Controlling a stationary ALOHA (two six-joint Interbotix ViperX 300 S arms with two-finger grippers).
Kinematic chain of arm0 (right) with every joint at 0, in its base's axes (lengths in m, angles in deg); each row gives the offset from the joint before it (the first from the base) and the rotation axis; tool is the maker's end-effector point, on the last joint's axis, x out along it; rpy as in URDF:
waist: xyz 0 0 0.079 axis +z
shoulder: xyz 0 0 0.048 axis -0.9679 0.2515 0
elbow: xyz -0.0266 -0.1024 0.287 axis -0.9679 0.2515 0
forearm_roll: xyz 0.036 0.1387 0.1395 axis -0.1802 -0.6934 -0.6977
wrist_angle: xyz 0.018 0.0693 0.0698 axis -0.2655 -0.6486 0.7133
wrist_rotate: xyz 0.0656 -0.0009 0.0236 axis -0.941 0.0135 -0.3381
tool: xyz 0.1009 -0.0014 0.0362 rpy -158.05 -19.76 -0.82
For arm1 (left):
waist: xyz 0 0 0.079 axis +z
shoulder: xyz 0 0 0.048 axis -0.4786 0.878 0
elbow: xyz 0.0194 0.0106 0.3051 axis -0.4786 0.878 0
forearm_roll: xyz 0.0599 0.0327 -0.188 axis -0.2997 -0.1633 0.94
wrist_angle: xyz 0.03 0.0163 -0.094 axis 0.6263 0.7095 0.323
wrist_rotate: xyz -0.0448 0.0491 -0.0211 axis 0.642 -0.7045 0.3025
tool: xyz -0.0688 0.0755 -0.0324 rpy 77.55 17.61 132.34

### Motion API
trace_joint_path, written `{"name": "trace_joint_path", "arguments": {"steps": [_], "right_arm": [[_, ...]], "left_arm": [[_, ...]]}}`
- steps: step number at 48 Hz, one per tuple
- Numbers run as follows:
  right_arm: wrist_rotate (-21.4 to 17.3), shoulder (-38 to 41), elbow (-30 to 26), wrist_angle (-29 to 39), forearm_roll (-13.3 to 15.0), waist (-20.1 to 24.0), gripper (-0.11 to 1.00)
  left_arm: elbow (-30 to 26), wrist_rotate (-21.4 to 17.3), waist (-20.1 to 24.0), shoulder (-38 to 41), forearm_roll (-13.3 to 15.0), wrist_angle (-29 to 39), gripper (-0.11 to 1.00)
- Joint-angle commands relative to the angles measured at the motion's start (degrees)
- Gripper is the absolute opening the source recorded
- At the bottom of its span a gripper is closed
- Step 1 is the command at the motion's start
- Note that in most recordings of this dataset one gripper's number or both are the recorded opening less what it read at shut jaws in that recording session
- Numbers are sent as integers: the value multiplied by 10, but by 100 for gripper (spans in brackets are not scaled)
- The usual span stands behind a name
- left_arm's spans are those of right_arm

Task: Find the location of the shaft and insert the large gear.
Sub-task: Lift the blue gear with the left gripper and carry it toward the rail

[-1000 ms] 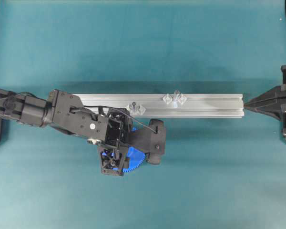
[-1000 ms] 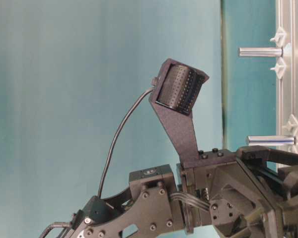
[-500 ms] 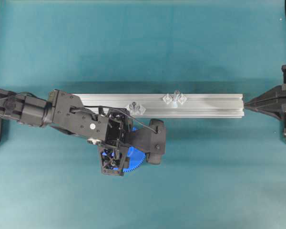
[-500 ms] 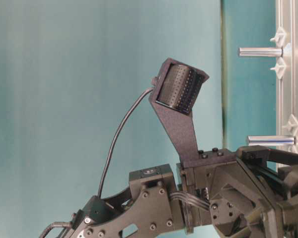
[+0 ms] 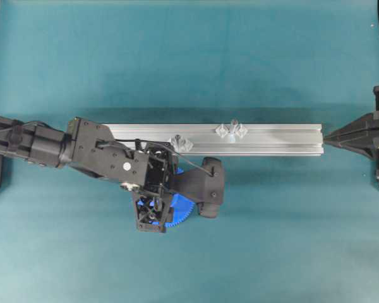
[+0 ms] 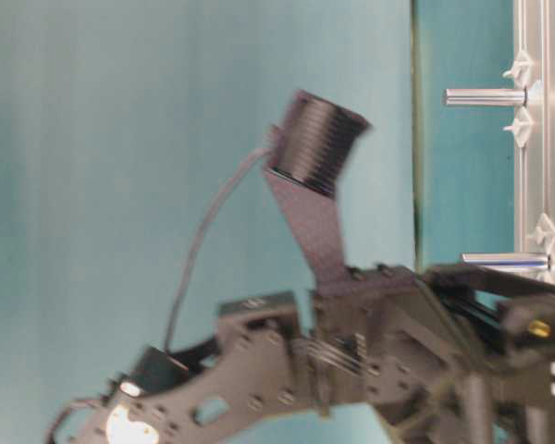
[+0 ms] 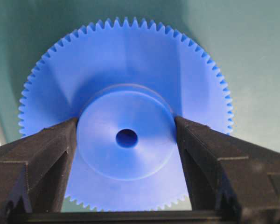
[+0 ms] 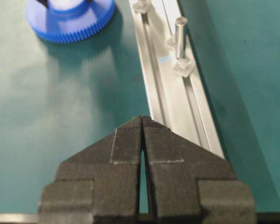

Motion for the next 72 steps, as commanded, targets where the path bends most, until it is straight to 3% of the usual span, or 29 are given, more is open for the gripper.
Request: {"name": "trace_joint_path", "arguments": {"steps": [1, 16, 32, 54, 72], "right_arm": [[-4, 4, -6, -3, 1, -2, 0], [-4, 4, -5, -3, 0, -2, 0], [-5, 3, -5, -3, 0, -2, 0], [-5, 3, -5, -3, 0, -2, 0], [-5, 3, -5, -3, 0, -2, 0]], "left_arm": [[-29, 0, -2, -26, -2, 13, 70], [-63, -25, -2, -29, -2, 48, 70], [-141, -63, 2, -39, -2, 105, 70], [-247, -98, 25, -35, -2, 199, 70], [-310, -136, 54, -8, -2, 220, 70]]}}
